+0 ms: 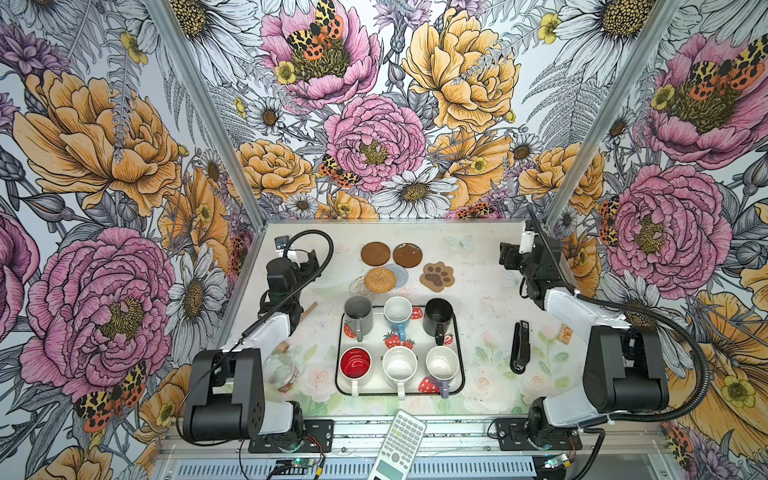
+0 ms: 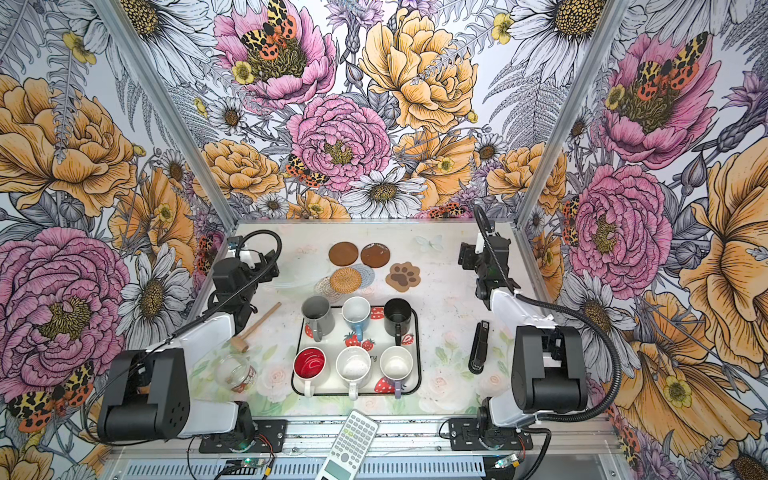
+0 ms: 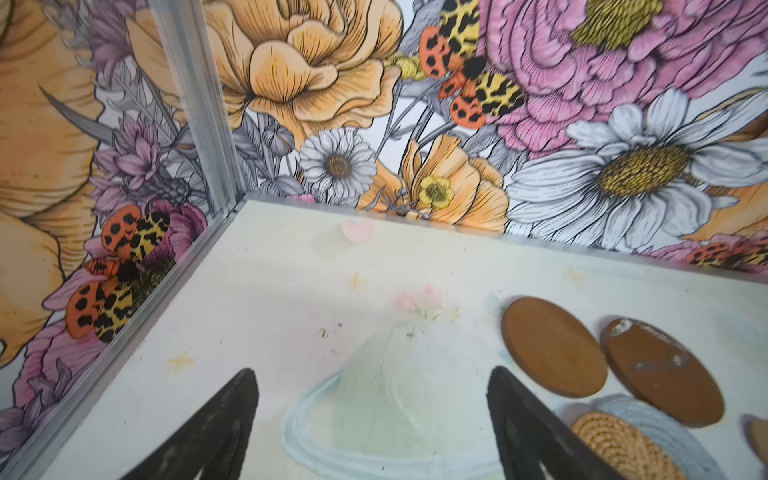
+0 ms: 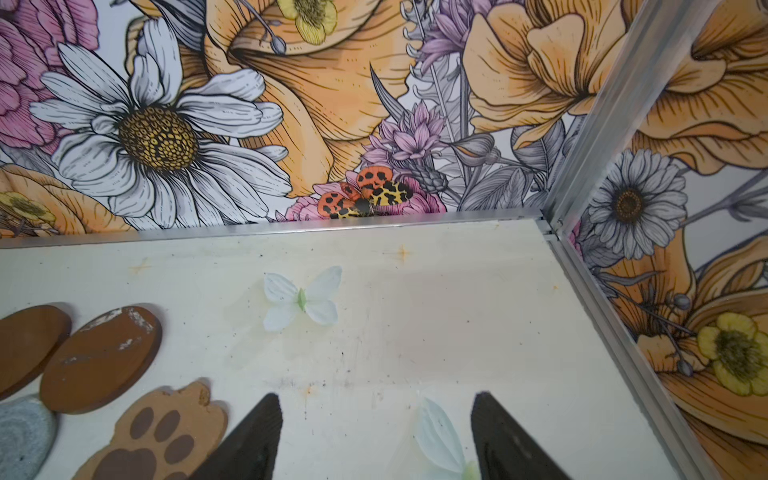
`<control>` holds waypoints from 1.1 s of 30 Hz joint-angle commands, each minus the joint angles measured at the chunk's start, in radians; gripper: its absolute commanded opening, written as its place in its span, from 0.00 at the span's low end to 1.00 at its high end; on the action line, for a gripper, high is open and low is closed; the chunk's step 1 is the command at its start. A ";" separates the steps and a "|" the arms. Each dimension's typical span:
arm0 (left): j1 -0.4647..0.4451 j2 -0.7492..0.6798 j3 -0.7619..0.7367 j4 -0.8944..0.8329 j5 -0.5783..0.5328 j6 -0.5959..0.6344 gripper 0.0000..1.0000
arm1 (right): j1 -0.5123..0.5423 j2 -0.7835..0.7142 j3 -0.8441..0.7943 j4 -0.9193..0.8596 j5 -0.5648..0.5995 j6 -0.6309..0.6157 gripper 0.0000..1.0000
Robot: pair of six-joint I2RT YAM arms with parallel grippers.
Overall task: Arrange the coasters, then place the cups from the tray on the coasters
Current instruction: 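Reach the right gripper over the paw coaster while the left arm rises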
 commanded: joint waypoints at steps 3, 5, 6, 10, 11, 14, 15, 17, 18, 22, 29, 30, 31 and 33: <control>-0.026 -0.022 0.111 -0.298 0.188 -0.144 0.84 | 0.116 0.078 0.184 -0.325 -0.069 0.028 0.69; -0.060 -0.019 0.159 -0.358 0.204 -0.158 0.83 | 0.166 0.121 0.249 -0.378 -0.078 0.038 0.69; -0.073 -0.014 0.181 -0.384 0.206 -0.161 0.83 | 0.187 0.143 0.277 -0.400 -0.085 0.043 0.69; -0.132 0.018 0.256 -0.483 0.196 -0.179 0.83 | 0.278 0.253 0.401 -0.499 -0.080 0.052 0.70; -0.147 0.030 0.270 -0.499 0.189 -0.180 0.82 | 0.305 0.280 0.427 -0.520 -0.054 0.057 0.70; -0.196 0.046 0.292 -0.520 0.127 -0.189 0.81 | 0.387 0.360 0.488 -0.565 0.016 0.036 0.71; -0.207 0.048 0.295 -0.519 0.115 -0.189 0.81 | 0.408 0.385 0.503 -0.581 0.043 0.027 0.72; -0.240 0.052 0.306 -0.517 0.105 -0.184 0.81 | 0.443 0.445 0.553 -0.631 0.080 0.014 0.73; -0.253 0.055 0.310 -0.516 0.100 -0.181 0.81 | 0.455 0.470 0.580 -0.655 0.089 0.013 0.74; -0.310 0.077 0.330 -0.517 0.081 -0.157 0.81 | 0.480 0.565 0.661 -0.733 0.101 0.010 0.77; -0.367 0.109 0.358 -0.515 0.062 -0.138 0.82 | 0.497 0.630 0.700 -0.777 0.155 0.006 0.79; -0.374 0.111 0.361 -0.516 0.059 -0.130 0.82 | 0.497 0.637 0.706 -0.784 0.153 0.006 0.79; -0.379 0.113 0.361 -0.517 0.050 -0.123 0.82 | 0.497 0.643 0.707 -0.789 0.151 0.007 0.79; -0.384 0.116 0.366 -0.530 0.028 -0.119 0.82 | 0.499 0.652 0.707 -0.793 0.151 0.008 0.79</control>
